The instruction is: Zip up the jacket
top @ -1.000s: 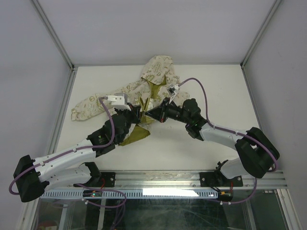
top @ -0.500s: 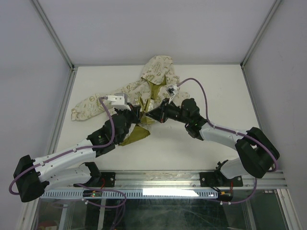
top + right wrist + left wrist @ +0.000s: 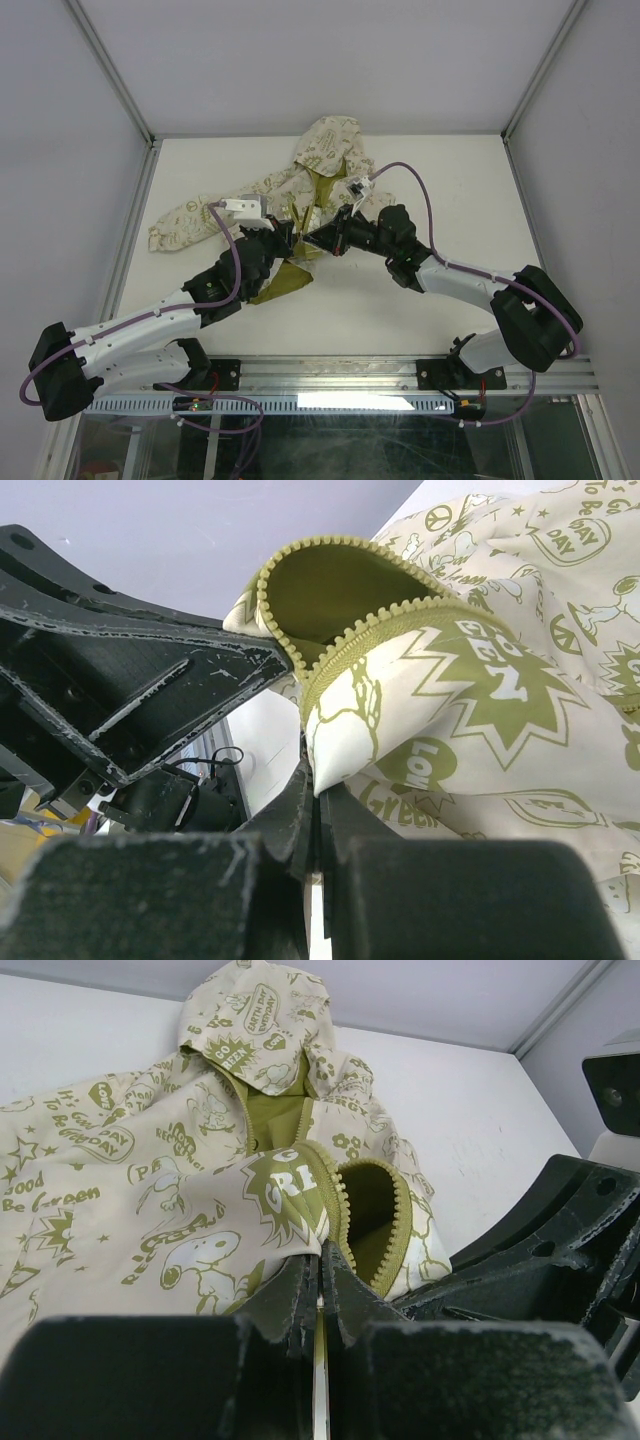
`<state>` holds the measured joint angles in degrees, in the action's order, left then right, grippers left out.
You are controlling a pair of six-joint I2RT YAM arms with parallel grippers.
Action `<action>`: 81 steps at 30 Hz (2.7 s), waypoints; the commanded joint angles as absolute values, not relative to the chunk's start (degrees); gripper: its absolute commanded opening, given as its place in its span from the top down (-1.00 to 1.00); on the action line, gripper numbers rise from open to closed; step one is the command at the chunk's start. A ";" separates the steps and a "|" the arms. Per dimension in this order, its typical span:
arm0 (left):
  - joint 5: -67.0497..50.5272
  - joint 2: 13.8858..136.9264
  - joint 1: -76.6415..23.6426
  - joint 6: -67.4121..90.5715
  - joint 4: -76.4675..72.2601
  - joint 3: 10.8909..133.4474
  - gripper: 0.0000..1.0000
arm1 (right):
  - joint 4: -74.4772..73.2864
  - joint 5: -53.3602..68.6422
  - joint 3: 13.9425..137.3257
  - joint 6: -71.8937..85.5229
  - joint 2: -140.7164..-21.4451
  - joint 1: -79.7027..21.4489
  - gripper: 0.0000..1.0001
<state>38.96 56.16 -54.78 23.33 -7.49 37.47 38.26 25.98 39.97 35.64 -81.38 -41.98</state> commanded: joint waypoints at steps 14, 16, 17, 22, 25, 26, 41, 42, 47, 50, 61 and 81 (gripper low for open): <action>41.32 56.55 -55.28 23.81 -8.95 39.55 1.00 | 41.13 26.05 41.84 34.64 -78.38 -41.92 1.00; 41.39 56.60 -55.28 23.94 -8.77 39.69 1.00 | 41.09 26.10 41.92 34.64 -78.31 -41.92 1.00; 41.32 56.60 -55.28 23.92 -8.73 39.70 1.00 | 41.05 26.10 41.90 34.63 -78.31 -41.92 1.00; 40.75 56.52 -55.28 24.06 -8.66 39.73 1.00 | 41.13 26.07 42.03 34.80 -78.49 -41.98 1.00; 40.61 56.34 -55.31 24.08 -8.71 39.73 1.00 | 40.88 25.70 42.02 34.80 -78.40 -42.00 1.00; 40.61 56.26 -55.29 24.10 -8.70 39.67 1.00 | 40.59 25.57 42.08 34.73 -78.35 -41.93 1.00; 39.69 55.98 -55.28 24.37 -8.81 39.82 1.00 | 39.29 25.39 42.34 34.45 -78.54 -42.16 1.00; 39.59 55.99 -55.28 24.33 -8.80 39.80 1.00 | 39.33 25.38 42.38 34.45 -78.55 -42.18 1.00; 39.34 56.12 -55.28 24.30 -8.79 39.87 1.00 | 39.47 25.57 42.57 34.45 -78.78 -42.24 1.00; 38.99 56.29 -55.28 24.33 -8.82 39.83 1.00 | 39.57 25.64 42.78 34.51 -78.89 -42.28 1.00; 38.56 56.69 -55.28 24.10 -8.76 39.90 1.00 | 39.76 25.58 43.07 34.54 -79.07 -42.34 1.00; 35.56 54.81 -55.28 24.45 -6.46 39.12 1.00 | 38.42 24.18 44.21 33.70 -79.03 -42.04 1.00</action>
